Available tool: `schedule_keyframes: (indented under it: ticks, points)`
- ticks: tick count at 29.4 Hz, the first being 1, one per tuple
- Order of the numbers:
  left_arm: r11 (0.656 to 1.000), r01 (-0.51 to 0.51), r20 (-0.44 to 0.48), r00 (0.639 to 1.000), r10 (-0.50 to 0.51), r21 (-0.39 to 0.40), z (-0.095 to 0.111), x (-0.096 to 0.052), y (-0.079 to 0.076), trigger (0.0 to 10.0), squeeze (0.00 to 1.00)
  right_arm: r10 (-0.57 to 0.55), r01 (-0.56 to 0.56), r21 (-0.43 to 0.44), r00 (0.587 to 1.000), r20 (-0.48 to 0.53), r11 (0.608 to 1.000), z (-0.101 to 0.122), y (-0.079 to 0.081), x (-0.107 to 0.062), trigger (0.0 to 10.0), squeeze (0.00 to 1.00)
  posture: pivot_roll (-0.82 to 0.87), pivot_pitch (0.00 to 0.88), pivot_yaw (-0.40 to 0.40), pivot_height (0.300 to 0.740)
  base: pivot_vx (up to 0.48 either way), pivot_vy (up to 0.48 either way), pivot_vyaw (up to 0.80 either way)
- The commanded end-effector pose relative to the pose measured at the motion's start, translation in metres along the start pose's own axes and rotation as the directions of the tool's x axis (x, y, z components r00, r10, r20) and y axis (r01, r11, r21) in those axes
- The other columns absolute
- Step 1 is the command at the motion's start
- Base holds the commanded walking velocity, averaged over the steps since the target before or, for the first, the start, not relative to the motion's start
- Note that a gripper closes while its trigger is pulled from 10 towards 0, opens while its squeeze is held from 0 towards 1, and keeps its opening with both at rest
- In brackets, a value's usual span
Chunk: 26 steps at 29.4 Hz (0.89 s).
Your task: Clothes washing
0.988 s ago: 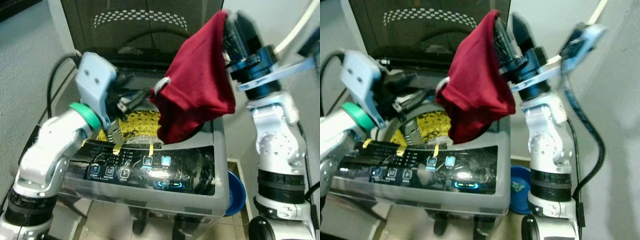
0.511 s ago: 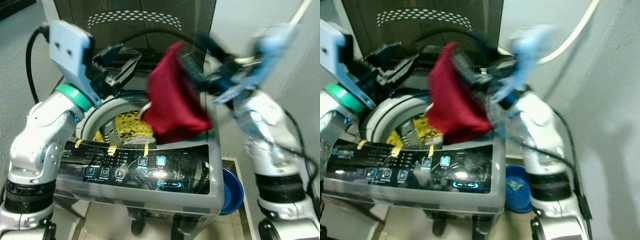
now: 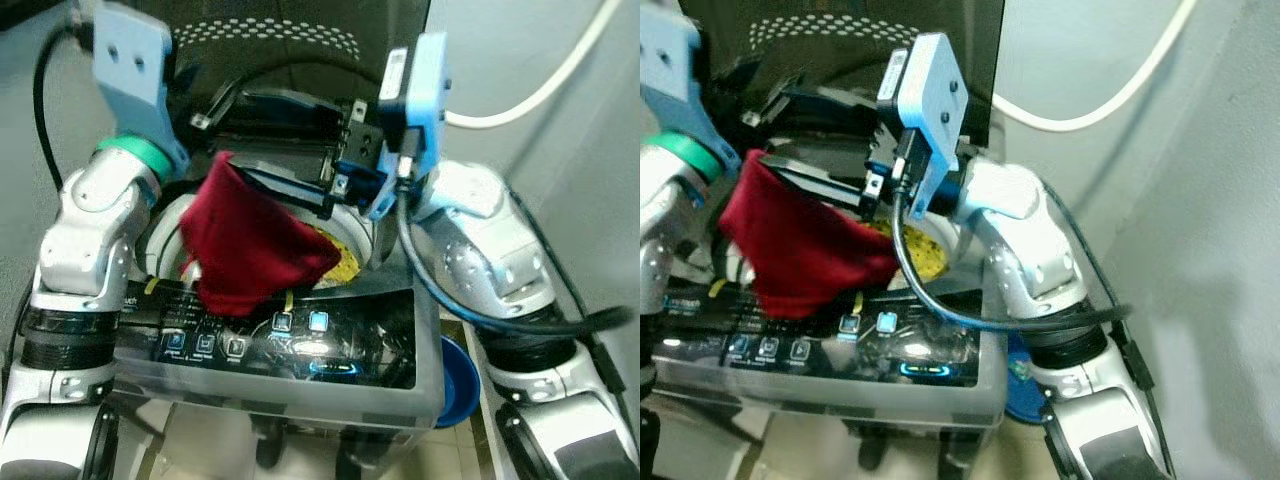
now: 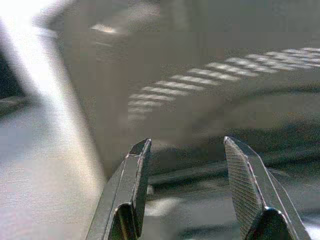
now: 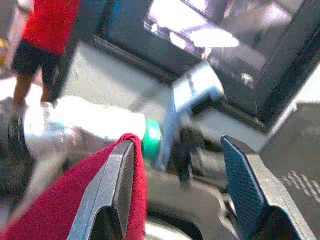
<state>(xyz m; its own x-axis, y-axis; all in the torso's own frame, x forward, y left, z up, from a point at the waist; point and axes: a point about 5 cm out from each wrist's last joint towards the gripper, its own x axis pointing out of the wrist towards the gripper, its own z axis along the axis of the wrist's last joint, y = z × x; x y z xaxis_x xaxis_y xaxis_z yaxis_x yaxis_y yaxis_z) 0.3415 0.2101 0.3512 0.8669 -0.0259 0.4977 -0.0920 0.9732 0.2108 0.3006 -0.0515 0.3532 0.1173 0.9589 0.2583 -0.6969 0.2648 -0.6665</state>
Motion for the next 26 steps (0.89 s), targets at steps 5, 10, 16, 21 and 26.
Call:
schedule_keyframes:
  ticks: [5, 10, 16, 21, 26]
  points:
    - [0.994, -0.110, 0.047, 0.993, 0.109, 0.026, 0.008, -0.006, 0.019, 10.0, 0.00, -0.082, 0.071, -0.079, 0.986, -0.147, 0.994, -0.031, -0.005, -0.006, 10.0, 0.00, 0.09, 0.088, 0.058, 0.740, 0.000, 0.000, 0.00]
    - [0.985, 0.146, 0.087, 0.987, -0.139, -0.090, 0.014, -0.016, -0.012, 10.0, 0.00, -0.226, 0.198, -0.154, 0.954, -0.196, 0.968, -0.039, -0.020, 0.000, 10.0, 0.00, 0.09, 0.084, 0.060, 0.740, 0.000, 0.000, 0.00]
    - [0.912, 0.382, 0.107, 0.923, -0.370, -0.147, 0.020, -0.034, -0.033, 10.0, 0.00, -0.368, 0.349, -0.154, 0.922, -0.120, 0.924, -0.029, -0.040, 0.011, 10.0, 0.00, 0.10, 0.082, 0.058, 0.740, 0.000, 0.000, 0.00]
    - [0.848, 0.498, 0.053, 0.866, -0.497, -0.180, 0.008, -0.053, -0.057, 10.0, 0.00, -0.443, 0.449, -0.040, 0.890, 0.112, 0.893, 0.010, -0.058, 0.017, 10.0, 0.00, 0.11, 0.082, 0.052, 0.740, 0.000, 0.000, 0.00]
    - [0.900, 0.400, 0.073, 0.916, -0.394, -0.174, 0.011, -0.045, -0.048, 10.0, 0.00, -0.464, 0.471, -0.009, 0.872, 0.155, 0.882, 0.017, -0.063, 0.002, 10.0, 0.00, 0.11, 0.087, 0.054, 0.740, 0.000, 0.000, 0.00]
